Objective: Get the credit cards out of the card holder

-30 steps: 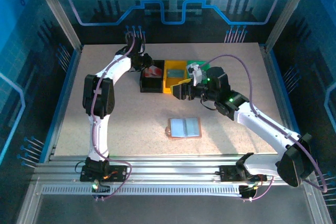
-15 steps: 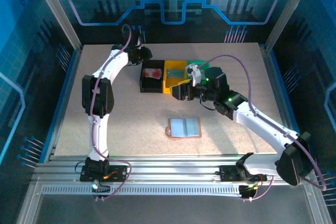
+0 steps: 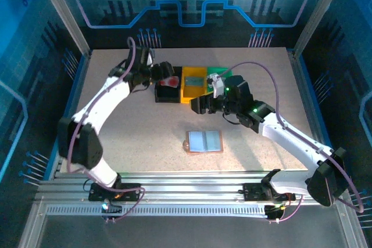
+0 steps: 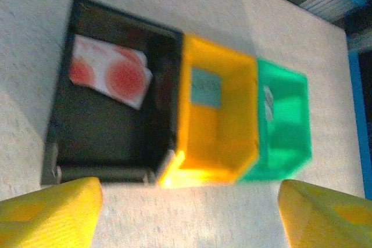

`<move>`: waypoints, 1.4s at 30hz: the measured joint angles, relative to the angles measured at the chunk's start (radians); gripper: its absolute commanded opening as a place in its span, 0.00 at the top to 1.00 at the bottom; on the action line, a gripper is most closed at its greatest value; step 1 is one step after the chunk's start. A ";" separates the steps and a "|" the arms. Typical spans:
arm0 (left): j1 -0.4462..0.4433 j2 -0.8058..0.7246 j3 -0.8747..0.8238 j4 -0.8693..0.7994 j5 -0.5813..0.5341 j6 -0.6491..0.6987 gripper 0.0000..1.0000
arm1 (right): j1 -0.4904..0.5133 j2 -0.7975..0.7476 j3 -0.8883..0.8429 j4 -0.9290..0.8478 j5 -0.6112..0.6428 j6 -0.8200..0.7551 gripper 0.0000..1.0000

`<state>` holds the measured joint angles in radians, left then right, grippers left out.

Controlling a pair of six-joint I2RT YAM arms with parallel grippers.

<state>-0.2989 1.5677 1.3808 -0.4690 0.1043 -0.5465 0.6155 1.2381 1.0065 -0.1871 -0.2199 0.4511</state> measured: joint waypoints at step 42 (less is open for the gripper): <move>-0.690 -0.097 -0.528 -0.072 -0.299 -0.524 0.01 | 0.008 -0.048 -0.386 -0.216 0.161 0.160 0.49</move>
<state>-0.9886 1.4704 0.8524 -0.5415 -0.1951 -1.0702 0.6235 1.1904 0.6209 -0.4034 -0.0589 0.6109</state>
